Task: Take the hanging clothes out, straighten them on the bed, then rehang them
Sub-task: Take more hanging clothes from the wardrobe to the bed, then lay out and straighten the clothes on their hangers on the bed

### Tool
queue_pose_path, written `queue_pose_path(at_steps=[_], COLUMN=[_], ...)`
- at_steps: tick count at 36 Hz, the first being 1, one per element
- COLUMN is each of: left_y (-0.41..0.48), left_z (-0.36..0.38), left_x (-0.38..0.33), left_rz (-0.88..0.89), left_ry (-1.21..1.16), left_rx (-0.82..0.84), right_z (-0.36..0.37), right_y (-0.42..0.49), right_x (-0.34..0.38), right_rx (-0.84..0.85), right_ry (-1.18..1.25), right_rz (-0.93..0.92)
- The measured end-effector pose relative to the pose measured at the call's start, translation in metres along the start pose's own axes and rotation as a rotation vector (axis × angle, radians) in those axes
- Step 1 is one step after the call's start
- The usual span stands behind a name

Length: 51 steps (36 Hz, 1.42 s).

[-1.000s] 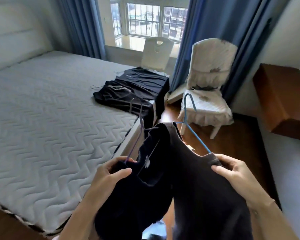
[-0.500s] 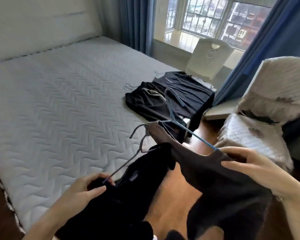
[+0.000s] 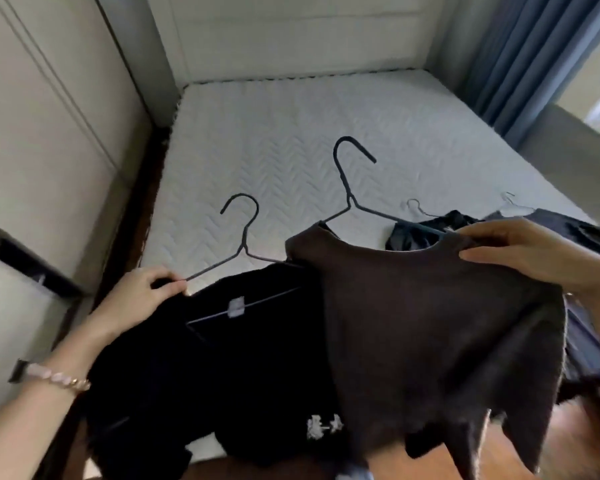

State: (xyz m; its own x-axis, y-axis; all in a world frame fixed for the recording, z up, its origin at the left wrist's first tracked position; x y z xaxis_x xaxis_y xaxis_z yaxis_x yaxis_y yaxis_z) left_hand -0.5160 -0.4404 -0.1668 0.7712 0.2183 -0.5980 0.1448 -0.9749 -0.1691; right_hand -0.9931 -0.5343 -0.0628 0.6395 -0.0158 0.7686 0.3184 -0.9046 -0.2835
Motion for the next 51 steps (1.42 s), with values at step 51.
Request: queue_pose_path(at_steps=[51], left_y=[0.066], left_z=[0.258], left_x=[0.140], left_rz=[-0.702], left_ry=[-0.411], left_rx=[0.110], right_z=[0.264], right_y=[0.211], right_x=[-0.257], right_rx=[0.175], right_ry=[0.050], right_rz=[0.651])
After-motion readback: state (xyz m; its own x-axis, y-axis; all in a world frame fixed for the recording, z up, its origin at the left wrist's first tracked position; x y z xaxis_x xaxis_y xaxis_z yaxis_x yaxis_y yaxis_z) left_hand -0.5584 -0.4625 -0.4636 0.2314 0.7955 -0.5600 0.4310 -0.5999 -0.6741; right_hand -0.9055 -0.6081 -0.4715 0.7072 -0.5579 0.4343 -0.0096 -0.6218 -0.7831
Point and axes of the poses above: each hand's wrist, its own y-axis towards the middle knuckle, its own z-axis out of the palm, x = y × z, the point moved 2 cm from there along y, towards the middle knuckle, and after that the axes turned 2 degrees about z, right-handed, at the moved point
